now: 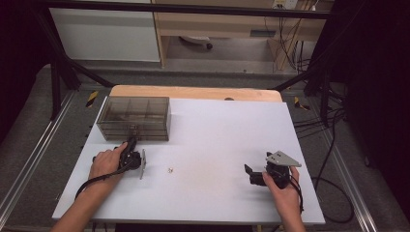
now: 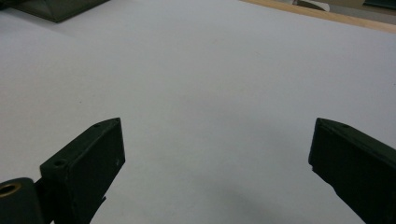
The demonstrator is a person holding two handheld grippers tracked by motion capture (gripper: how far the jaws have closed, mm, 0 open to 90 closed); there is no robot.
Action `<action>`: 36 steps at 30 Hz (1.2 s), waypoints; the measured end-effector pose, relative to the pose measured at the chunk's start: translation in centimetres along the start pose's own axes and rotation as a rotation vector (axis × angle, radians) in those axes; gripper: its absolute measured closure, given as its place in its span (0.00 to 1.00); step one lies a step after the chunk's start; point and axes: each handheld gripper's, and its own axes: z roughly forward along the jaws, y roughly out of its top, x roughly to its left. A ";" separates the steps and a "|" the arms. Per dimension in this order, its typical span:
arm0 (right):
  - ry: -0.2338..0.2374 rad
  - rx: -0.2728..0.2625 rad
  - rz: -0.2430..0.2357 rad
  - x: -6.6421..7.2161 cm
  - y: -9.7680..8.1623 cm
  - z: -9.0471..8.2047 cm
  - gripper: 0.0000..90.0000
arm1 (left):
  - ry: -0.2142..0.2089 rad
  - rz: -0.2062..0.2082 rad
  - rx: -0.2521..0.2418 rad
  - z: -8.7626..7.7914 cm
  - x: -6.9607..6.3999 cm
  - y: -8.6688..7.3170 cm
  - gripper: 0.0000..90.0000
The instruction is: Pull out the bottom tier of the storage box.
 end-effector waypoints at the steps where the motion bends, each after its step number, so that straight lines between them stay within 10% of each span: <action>1: 0.000 0.002 0.002 0.0 0.0 0.0 0.05 | 0.000 0.002 0.001 0.0 0.0 0.0 0.84; 36: -0.005 0.017 0.005 0.0 -0.1 0.1 0.05 | 0.004 0.009 -0.037 0.0 -0.1 -0.1 0.84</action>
